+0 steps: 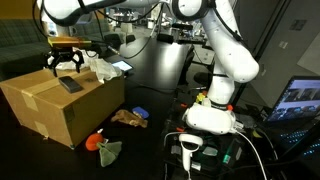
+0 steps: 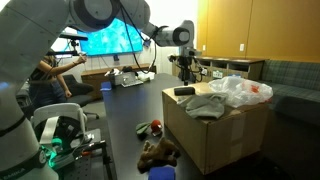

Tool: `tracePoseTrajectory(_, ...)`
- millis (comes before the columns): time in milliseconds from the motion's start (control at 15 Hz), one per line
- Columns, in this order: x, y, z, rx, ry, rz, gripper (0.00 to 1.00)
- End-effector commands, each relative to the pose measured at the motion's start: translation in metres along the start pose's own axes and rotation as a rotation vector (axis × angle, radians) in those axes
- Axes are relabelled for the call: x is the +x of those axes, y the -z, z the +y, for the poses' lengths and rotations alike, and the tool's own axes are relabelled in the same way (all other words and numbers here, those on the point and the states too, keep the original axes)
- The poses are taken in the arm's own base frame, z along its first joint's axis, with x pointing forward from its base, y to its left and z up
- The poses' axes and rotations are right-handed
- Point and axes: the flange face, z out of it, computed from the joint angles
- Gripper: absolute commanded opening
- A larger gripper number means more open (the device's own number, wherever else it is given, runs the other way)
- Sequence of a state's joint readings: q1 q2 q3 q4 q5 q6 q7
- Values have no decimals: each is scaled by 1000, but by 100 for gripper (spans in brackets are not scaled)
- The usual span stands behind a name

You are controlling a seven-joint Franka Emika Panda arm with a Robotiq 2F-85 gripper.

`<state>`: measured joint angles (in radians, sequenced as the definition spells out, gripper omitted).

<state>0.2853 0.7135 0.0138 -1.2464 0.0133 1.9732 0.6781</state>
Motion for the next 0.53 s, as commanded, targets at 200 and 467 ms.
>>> tracePoseTrajectory(200,7,15,15,6,-31,65,100)
tracePoseTrajectory(467,16,16,40,-38,-27,112,100)
